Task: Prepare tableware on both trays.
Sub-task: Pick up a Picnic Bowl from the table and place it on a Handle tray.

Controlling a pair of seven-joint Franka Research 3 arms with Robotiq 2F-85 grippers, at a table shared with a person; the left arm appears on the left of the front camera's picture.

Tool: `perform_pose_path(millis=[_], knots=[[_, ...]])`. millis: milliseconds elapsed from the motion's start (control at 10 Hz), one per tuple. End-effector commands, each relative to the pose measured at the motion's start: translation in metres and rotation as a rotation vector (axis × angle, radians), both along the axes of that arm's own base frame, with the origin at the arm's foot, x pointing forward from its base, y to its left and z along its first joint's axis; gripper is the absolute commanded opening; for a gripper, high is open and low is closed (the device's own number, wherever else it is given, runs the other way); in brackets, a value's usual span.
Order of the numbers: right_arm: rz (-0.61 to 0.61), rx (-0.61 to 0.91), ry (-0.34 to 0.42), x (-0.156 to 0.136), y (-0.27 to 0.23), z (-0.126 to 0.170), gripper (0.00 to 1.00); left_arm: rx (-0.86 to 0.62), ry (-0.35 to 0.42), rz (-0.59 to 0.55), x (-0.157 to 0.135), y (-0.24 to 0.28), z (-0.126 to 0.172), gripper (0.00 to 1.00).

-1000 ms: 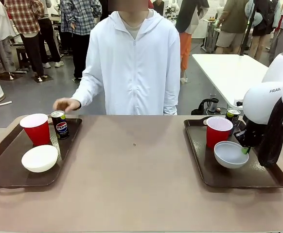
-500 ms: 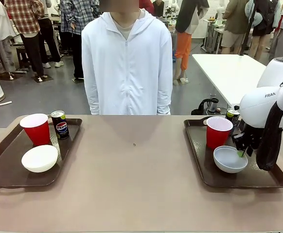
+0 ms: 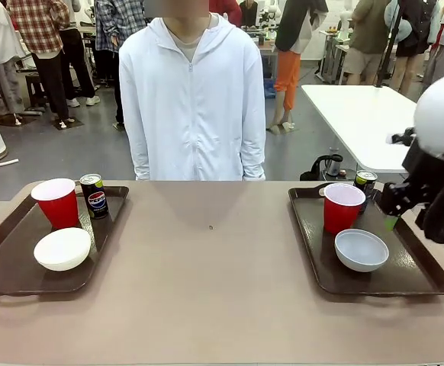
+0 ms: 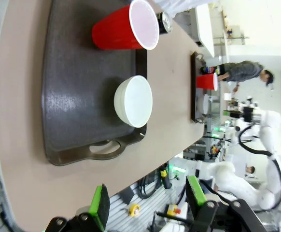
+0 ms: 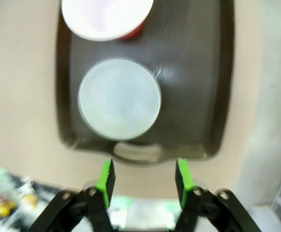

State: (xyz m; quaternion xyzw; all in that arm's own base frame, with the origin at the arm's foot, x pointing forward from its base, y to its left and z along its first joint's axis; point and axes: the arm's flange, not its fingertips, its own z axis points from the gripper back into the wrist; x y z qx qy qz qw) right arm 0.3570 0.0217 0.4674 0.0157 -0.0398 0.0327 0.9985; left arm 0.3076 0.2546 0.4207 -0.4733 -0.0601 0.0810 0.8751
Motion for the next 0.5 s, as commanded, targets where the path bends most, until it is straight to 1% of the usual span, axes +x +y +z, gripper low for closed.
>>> perform_pose_path(millis=[0, 100, 200, 300, 400], knots=[[-0.009, 0.07, 0.063, -0.02, 0.002, 0.035, 0.85, -0.007, -0.013, -0.002, -0.002, 0.001, 0.002, 0.84], [-0.008, 0.08, 0.068, -0.031, 0.002, 0.05, 0.95, -0.007, -0.013, -0.002, -0.002, 0.001, 0.002, 0.84], [-0.013, 0.067, 0.052, -0.04, 0.001, 0.061, 1.0, -0.007, -0.013, -0.002, -0.002, 0.001, 0.002, 0.84], [-0.017, 0.063, 0.033, -0.042, 0.002, 0.065, 1.0, -0.007, -0.013, -0.002, -0.002, 0.001, 0.002, 0.84], [-0.003, 0.053, 0.055, -0.037, 0.002, 0.057, 1.0, -0.007, -0.013, -0.002, -0.002, 0.001, 0.002, 0.84]])
